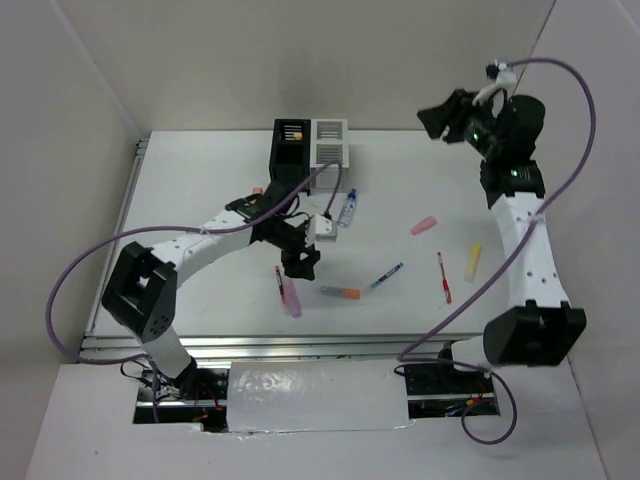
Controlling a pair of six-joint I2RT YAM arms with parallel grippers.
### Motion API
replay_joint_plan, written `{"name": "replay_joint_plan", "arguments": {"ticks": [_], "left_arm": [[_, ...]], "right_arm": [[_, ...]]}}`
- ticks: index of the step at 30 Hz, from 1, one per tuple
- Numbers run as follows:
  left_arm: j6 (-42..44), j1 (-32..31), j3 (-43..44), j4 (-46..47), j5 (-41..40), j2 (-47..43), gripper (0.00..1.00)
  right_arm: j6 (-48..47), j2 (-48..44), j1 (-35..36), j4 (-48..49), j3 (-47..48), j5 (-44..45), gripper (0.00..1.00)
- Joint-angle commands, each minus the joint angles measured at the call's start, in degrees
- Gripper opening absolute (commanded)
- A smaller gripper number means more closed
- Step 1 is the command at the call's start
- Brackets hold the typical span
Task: Sort the stationery into containers
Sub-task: Pick up the pen from the center of the board.
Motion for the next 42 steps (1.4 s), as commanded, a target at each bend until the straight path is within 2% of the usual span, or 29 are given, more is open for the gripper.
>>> {"name": "replay_joint_plan", "arguments": {"ticks": [1, 2, 5, 11, 16, 20, 29, 36, 42], "left_arm": [[5.6, -5.2, 4.0, -2.0, -3.6, 3.4, 0.78], [5.7, -6.0, 4.3, -1.6, -4.5, 4.1, 0.78], [6.8, -9.1, 4.9, -0.8, -7.3, 6.5, 0.78], [8.2, -13.0, 8.3, -2.2, -11.0, 13.5, 0.77], [6.9, -16.3, 7.6, 1.5, -16.0, 15.5, 0.73], [4.5, -19.0, 7.9, 4.3, -20.0, 16.7, 0.69], [2.4, -23.7, 14.4, 0.0, -27.0, 22.6, 0.66], [0.8, -24.8, 25.6, -10.3, -28.5, 30.3, 0.62], [0.8, -26.9, 28.4, -13.8, -32.1, 32.8, 0.58]], "right_arm": [[-0.7, -5.8, -3.5, -10.4, -14.1, -5.6, 0.60], [-0.9, -10.4, -4.4, -10.6, -19.4, -5.4, 0.62], [-1.7, -16.9, -8.0, -11.9, -26.3, -6.7, 0.65], [-2.6, -23.4, -12.8, -16.0, -32.1, -9.9, 0.71], [-1.6, -25.9, -16.4, -17.3, -35.1, -12.0, 0.70], [-1.9, -26.7, -19.5, -18.5, -36.4, -13.3, 0.70], [-2.3, -27.8, -26.4, -21.0, -35.2, -15.7, 0.70], [-2.6, -29.5, -29.4, -23.7, -33.9, -18.2, 0.70], [-2.9, -30.1, -30.0, -24.2, -34.4, -18.4, 0.70]]}}
